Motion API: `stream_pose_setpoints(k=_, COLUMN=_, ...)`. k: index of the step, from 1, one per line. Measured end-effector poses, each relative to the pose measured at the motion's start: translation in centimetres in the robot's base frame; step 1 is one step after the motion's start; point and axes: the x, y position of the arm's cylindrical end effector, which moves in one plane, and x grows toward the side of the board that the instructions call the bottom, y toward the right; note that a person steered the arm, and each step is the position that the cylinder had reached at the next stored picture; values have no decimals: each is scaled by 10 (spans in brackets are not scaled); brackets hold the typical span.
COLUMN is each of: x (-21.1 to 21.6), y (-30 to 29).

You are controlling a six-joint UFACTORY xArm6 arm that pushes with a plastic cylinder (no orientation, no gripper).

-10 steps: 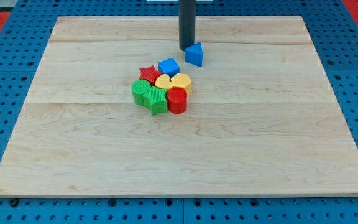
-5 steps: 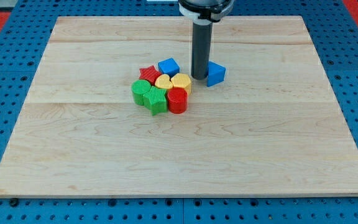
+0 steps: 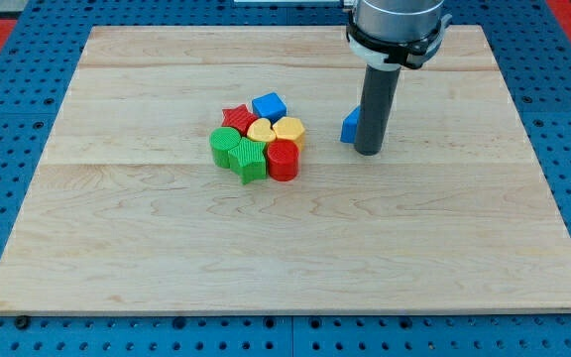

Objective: Slide the blue triangle towards the yellow hexagon

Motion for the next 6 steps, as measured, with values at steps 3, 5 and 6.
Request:
stream_pose_setpoints(k=3, x=-31, y=-4)
stream_pose_setpoints(k=5, x=-29, y=41)
stream_pose_setpoints(k=6, x=-43, y=50)
